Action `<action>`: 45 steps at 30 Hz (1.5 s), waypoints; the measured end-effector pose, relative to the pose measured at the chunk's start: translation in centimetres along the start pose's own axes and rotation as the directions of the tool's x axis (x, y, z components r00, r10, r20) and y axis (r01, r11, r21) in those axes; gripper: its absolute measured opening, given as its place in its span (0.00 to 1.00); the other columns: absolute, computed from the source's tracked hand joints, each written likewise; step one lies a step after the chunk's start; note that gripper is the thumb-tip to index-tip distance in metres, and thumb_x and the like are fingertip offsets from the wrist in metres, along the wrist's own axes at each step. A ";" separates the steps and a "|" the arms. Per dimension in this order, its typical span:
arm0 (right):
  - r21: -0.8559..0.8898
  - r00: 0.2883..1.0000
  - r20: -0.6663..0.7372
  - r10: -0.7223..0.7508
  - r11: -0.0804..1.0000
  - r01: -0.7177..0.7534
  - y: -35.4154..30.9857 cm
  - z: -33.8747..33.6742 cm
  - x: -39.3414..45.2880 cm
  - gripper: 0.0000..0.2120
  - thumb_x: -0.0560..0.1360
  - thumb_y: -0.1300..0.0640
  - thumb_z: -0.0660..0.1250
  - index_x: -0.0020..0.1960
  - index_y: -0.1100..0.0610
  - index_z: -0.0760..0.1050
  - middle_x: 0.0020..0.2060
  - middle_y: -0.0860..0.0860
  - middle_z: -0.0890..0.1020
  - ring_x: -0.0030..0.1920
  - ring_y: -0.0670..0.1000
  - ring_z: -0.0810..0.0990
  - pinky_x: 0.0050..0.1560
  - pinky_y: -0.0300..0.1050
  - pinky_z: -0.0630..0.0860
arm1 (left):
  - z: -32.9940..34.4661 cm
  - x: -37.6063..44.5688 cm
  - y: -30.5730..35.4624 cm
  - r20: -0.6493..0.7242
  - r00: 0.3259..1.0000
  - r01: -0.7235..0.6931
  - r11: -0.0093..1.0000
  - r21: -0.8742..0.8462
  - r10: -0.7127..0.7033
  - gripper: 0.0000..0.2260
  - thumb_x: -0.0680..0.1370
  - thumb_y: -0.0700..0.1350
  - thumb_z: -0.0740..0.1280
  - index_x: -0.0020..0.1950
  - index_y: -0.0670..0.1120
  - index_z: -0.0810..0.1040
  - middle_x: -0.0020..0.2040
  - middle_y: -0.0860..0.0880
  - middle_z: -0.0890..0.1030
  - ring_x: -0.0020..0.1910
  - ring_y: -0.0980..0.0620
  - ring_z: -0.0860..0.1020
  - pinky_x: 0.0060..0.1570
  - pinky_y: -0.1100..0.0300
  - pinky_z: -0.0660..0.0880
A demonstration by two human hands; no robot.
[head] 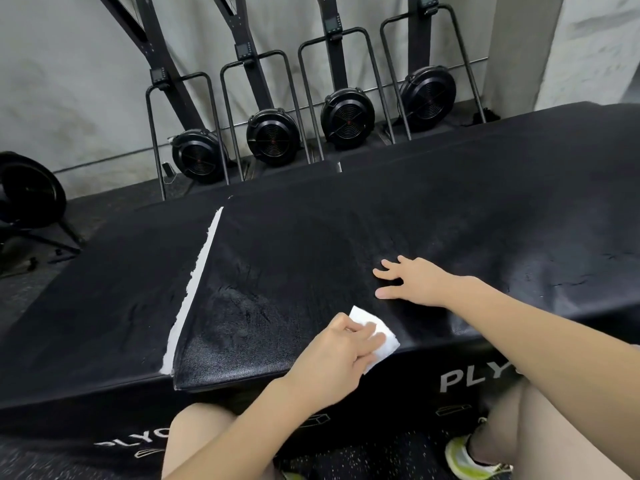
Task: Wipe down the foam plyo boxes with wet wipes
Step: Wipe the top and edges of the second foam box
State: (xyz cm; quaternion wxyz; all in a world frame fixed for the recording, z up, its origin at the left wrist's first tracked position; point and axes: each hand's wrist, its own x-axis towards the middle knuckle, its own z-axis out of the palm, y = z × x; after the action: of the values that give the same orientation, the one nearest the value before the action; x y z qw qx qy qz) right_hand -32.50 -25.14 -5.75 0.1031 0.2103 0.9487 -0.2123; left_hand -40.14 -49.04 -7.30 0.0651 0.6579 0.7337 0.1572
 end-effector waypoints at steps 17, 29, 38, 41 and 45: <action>0.018 0.999 -0.030 -0.021 1.000 0.022 0.1 0.6 -0.7 0.29 0.81 0.36 0.56 0.79 0.43 0.57 0.80 0.46 0.54 0.81 0.54 0.47 0.78 0.50 0.49 | 1.3 -3.5 -2.8 -0.214 0.977 -0.014 0.998 -0.053 0.002 0.18 0.74 0.46 0.75 0.62 0.60 0.80 0.56 0.59 0.76 0.55 0.64 0.77 0.56 0.64 0.78; 0.021 1.000 -0.027 -0.002 1.000 0.003 0.5 0.8 -0.2 0.29 0.80 0.34 0.56 0.79 0.41 0.57 0.80 0.44 0.54 0.81 0.54 0.47 0.78 0.52 0.49 | 3.7 2.5 2.8 -0.195 0.974 -0.097 0.991 0.088 0.113 0.10 0.74 0.45 0.71 0.55 0.50 0.80 0.50 0.58 0.78 0.52 0.56 0.73 0.40 0.58 0.81; 0.088 0.997 -0.036 -0.072 0.993 0.075 2.4 -1.9 -1.2 0.22 0.76 0.43 0.70 0.69 0.42 0.75 0.73 0.40 0.70 0.75 0.43 0.64 0.72 0.39 0.59 | 0.6 2.3 0.9 -0.027 0.999 0.027 0.995 -0.100 -0.030 0.18 0.81 0.37 0.61 0.68 0.53 0.76 0.61 0.52 0.74 0.59 0.59 0.70 0.56 0.56 0.76; 0.150 0.990 -0.138 -0.041 0.987 0.062 2.9 -2.4 -0.5 0.20 0.76 0.46 0.72 0.67 0.44 0.77 0.70 0.41 0.74 0.72 0.45 0.69 0.70 0.40 0.65 | -0.1 4.8 0.3 0.020 0.999 0.037 0.996 0.082 -0.039 0.18 0.80 0.35 0.60 0.67 0.50 0.72 0.61 0.52 0.73 0.65 0.53 0.69 0.54 0.55 0.76; 0.039 0.991 -0.130 -0.032 0.999 0.038 3.5 -2.7 1.2 0.29 0.76 0.44 0.71 0.75 0.44 0.68 0.76 0.43 0.65 0.79 0.48 0.55 0.75 0.49 0.59 | -0.7 8.3 -1.3 0.079 0.993 0.068 0.978 0.197 -0.085 0.16 0.82 0.39 0.59 0.70 0.48 0.70 0.66 0.52 0.73 0.71 0.50 0.64 0.54 0.52 0.77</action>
State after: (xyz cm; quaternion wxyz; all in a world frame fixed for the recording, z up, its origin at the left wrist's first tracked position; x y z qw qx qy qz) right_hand -32.30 -20.64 -4.92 0.0333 0.2091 0.9523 -0.2198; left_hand -42.67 -41.05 -6.15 0.0386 0.6385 0.7668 0.0535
